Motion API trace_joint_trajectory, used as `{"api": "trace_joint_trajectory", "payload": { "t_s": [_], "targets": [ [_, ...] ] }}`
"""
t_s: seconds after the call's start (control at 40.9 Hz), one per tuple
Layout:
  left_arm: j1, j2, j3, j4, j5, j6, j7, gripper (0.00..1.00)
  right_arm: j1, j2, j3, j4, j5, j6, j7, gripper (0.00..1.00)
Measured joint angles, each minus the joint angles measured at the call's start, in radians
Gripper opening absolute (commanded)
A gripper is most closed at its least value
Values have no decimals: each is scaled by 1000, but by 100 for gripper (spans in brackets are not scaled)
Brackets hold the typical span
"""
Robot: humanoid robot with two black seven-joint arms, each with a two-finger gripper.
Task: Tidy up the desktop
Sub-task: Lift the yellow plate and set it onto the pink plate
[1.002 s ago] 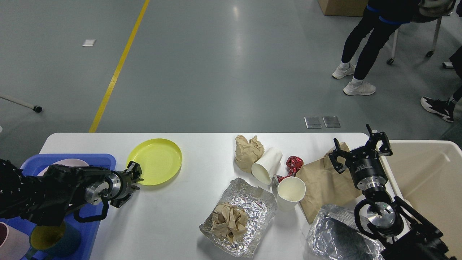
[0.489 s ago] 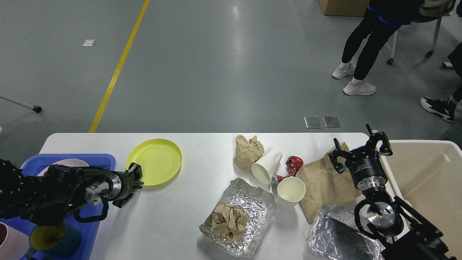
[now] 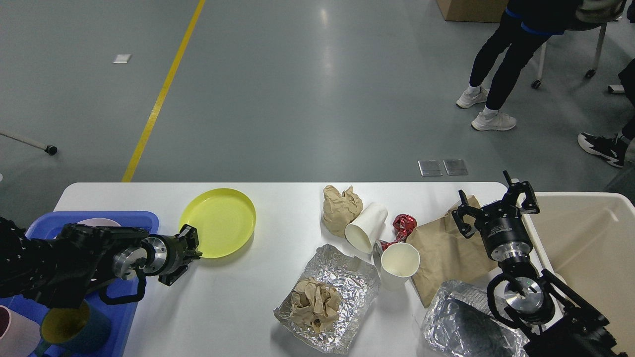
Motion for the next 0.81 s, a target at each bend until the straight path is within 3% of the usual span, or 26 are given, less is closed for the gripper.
{"api": "trace_joint_trajectory", "payload": {
  "t_s": [0.147, 0.44, 0.513, 0.684, 0.806],
  "targets": [
    [-141, 70, 78, -146, 4, -9, 5, 0, 0, 0, 0, 0, 0, 0, 0, 100],
    [-585, 164, 395, -458, 13, -73, 8, 0, 0, 0, 0, 0, 0, 0, 0, 100],
    [-768, 166, 531, -543, 14, -156, 8, 0, 0, 0, 0, 0, 0, 0, 0, 100],
    [-1022, 156, 688, -652, 39, -326, 9, 0, 0, 0, 0, 0, 0, 0, 0, 100],
    [-1213, 147, 797, -710, 89, -501, 8, 0, 0, 0, 0, 0, 0, 0, 0, 100]
  ]
}}
